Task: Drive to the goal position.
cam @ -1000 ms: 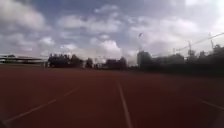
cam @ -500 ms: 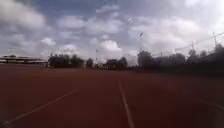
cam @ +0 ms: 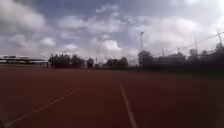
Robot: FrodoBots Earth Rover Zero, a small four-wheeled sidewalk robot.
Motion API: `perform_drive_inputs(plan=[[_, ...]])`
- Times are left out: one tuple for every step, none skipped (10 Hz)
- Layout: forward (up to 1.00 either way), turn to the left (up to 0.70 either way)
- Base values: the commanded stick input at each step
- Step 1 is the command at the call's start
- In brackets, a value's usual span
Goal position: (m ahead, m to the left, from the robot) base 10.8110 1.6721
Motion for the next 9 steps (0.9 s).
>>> perform_drive_inputs(plan=[[0.7, 0.0], [0.7, 0.0], [0.7, 0.0], [0.7, 0.0], [0.7, 0.0], [0.7, 0.0], [0.7, 0.0], [0.7, 0.0], [0.7, 0.0]])
